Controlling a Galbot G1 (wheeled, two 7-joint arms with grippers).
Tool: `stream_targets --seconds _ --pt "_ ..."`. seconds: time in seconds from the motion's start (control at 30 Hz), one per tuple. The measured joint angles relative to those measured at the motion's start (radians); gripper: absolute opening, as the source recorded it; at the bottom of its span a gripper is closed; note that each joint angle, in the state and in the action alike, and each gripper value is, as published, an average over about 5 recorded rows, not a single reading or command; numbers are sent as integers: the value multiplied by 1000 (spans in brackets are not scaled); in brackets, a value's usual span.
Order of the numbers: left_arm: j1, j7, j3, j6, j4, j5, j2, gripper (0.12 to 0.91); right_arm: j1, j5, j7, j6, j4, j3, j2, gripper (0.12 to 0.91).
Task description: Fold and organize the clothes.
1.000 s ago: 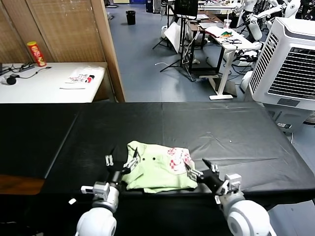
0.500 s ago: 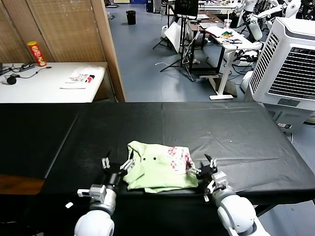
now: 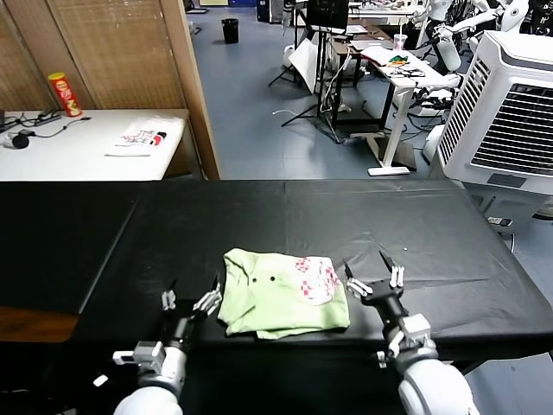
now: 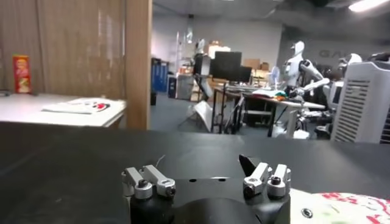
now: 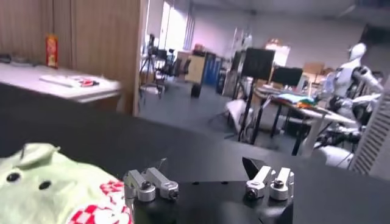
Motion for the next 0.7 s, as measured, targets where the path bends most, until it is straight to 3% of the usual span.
stream_targets --seconds 0.33,0.5,0.7 --pt "166 -4 -60 -5 -92 -14 74 798 -242 -66 44 187 56 36 17 798" --pt "255 0 -92 -9 -114 -35 86 798 -363 -78 82 203 93 49 21 798" --pt "342 -2 -130 2 -144 -69 102 798 -485 -73 139 168 143 48 21 798"
